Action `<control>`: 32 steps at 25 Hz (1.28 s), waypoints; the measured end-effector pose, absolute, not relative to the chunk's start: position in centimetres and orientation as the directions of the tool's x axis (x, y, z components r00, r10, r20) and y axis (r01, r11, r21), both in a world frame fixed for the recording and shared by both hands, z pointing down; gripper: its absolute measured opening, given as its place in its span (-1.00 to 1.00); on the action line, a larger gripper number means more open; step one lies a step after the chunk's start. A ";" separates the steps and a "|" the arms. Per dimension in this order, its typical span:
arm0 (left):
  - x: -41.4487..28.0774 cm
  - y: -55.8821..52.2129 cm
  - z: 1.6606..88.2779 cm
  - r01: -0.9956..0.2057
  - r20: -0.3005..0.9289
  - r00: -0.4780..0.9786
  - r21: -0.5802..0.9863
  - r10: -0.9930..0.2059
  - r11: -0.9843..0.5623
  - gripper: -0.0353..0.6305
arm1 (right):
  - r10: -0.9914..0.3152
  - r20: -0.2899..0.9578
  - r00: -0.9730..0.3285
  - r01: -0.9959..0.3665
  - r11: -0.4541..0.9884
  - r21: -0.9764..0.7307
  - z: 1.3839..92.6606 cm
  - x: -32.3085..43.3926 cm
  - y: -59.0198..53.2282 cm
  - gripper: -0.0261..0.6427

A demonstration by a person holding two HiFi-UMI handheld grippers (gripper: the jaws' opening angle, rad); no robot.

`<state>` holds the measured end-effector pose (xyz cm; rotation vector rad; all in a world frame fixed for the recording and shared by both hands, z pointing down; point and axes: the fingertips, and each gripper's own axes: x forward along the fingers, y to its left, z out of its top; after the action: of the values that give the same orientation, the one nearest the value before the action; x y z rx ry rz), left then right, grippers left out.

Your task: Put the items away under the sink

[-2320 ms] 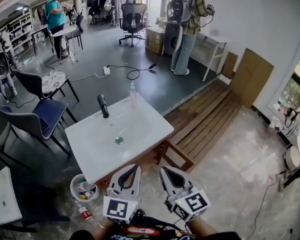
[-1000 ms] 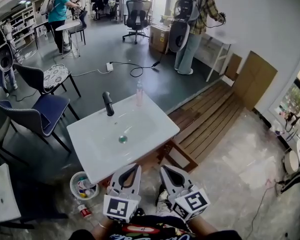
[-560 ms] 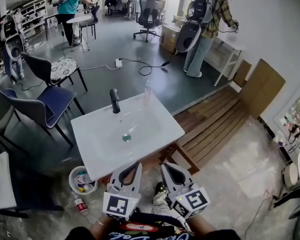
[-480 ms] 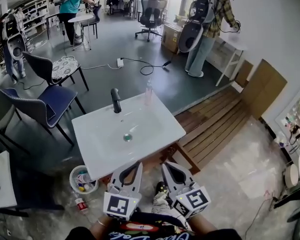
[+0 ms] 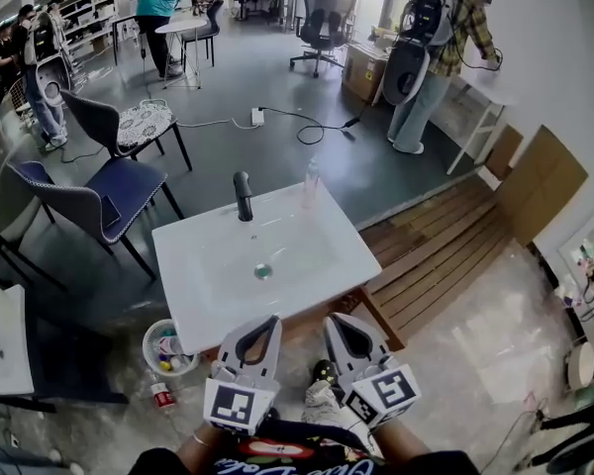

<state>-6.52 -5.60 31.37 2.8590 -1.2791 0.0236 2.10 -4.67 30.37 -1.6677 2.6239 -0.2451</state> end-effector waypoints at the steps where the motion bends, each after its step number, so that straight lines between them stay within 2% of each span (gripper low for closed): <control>1: -6.5 -5.8 31.5 -0.749 0.022 0.662 0.005 -0.749 -0.663 -0.87 | -0.901 0.065 -0.430 -0.897 0.417 -0.146 30.4 2.2 -4.9 -0.90; 32: -2.3 -13.3 31.4 -0.797 0.053 0.604 0.016 -0.795 -0.604 -0.87 | -0.883 0.068 -0.465 -0.877 0.449 -0.173 30.6 7.4 -13.2 -0.90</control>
<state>-2.27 -13.25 31.36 2.7793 -1.3799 0.0625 7.41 -13.16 30.60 -1.6072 2.6462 -0.2862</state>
